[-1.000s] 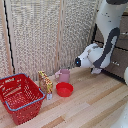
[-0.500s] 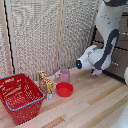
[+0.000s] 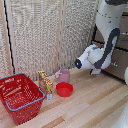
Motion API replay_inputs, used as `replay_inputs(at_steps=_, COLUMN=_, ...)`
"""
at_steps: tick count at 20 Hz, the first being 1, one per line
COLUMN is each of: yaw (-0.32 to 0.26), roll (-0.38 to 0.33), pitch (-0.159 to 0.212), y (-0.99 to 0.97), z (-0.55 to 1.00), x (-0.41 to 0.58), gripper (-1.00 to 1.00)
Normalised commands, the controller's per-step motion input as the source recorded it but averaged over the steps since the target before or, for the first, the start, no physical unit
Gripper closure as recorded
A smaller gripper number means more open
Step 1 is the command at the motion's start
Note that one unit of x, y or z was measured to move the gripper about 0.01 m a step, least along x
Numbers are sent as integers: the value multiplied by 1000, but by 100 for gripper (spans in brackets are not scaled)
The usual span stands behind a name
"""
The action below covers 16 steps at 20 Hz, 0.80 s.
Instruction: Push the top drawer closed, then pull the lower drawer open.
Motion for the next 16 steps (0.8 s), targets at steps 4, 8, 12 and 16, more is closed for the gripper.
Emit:
replay_inputs(at_steps=4, yaw=61, roll=171, pitch=-61, y=633, z=-253, x=27, gripper=100)
replay_inputs(at_steps=8, yaw=79, roll=151, pitch=-59, y=666, z=-314, x=0, gripper=100)
replay_inputs(at_steps=12, yaw=58, roll=129, pitch=-47, y=769, z=-322, x=19, gripper=100)
replay_inputs(at_steps=16, yaw=2, roll=66, pitch=-51, y=932, z=-164, x=14, gripper=100)
